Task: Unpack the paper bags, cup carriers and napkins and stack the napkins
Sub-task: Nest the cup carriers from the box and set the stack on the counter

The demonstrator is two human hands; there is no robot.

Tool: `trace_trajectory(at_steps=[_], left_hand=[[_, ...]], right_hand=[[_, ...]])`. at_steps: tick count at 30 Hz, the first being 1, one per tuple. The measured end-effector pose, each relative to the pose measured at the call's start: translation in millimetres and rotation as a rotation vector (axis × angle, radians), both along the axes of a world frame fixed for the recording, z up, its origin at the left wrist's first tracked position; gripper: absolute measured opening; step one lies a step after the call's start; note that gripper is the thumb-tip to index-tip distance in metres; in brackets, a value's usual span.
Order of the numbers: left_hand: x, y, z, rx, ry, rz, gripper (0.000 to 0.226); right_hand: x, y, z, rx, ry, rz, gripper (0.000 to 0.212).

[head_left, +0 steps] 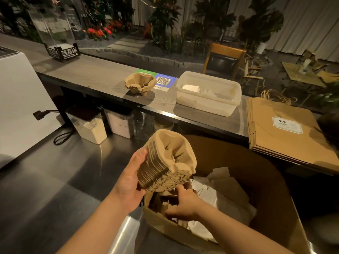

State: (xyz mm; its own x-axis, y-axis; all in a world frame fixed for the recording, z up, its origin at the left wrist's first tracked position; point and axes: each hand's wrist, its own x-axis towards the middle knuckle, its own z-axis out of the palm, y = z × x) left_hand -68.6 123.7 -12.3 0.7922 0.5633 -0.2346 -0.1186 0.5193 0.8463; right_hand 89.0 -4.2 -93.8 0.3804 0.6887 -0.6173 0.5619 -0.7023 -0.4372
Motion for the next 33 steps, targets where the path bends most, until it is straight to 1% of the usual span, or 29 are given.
trace_trajectory(at_steps=[3,6,8,10,11,12,14,15,16,17,18,20,21,22,25,27,28,29,30,33], left_hand=[[-1,1,-1,0.004,0.0,-0.008,0.084],[0,2,-5,-0.003,0.001,-0.006,0.087],[1,1,-4,-0.004,0.002,-0.002,0.09],[1,0,-3,-0.006,0.005,0.003,0.093],[2,-1,-2,-0.01,0.002,0.002,0.094],[2,-1,-1,-0.014,0.0,0.004,0.094],[2,-1,-2,-0.022,-0.002,0.02,0.091],[2,-2,-1,-0.027,-0.004,0.029,0.087],[2,-4,1,-0.031,-0.005,0.034,0.081],[2,-5,3,-0.034,-0.004,0.039,0.076],[2,-7,4,-0.038,-0.006,0.039,0.071],[1,-10,9,-0.045,-0.003,0.036,0.062],[1,-12,11,-0.052,0.0,0.041,0.06],[1,-13,12,-0.06,0.0,0.045,0.06],[2,-19,17,-0.069,-0.01,0.038,0.057],[3,-23,19,-0.051,-0.009,0.023,0.055],[3,-25,19,-0.037,-0.006,0.014,0.054],[4,-27,20,-0.023,0.001,0.003,0.057],[5,-28,20,-0.01,0.008,-0.01,0.065],[6,-33,21,0.044,0.03,-0.057,0.098]], right_hand=[[7,-2,5,0.009,0.028,-0.078,0.076],[18,-12,8,-0.015,-0.03,-0.159,0.061],[27,-21,8,-0.056,-0.07,-0.188,0.041],[33,-30,10,-0.039,-0.049,-0.272,0.02],[36,-36,13,-0.002,-0.02,-0.339,0.017],[41,-41,15,0.049,0.021,-0.415,0.021],[49,-48,17,0.176,0.127,-0.559,0.045],[51,-54,21,0.243,0.188,-0.63,0.055],[54,-58,26,0.297,0.25,-0.71,0.061],[56,-62,30,0.353,0.31,-0.794,0.062],[57,-67,36,0.411,0.369,-0.866,0.054],[56,-76,49,0.496,0.461,-0.943,0.03],[56,-79,54,0.527,0.504,-0.983,0.024],[56,-83,58,0.563,0.554,-1.039,0.023],[51,-89,77,0.711,0.766,-1.247,0.029],[46,-90,89,0.841,0.851,-1.31,0.035],[44,-91,96,0.903,0.869,-1.306,0.037],[42,-91,105,0.956,0.883,-1.288,0.038],[40,-91,115,1.015,0.912,-1.264,0.035],[33,-88,145,1.121,0.95,-1.195,0.026]])
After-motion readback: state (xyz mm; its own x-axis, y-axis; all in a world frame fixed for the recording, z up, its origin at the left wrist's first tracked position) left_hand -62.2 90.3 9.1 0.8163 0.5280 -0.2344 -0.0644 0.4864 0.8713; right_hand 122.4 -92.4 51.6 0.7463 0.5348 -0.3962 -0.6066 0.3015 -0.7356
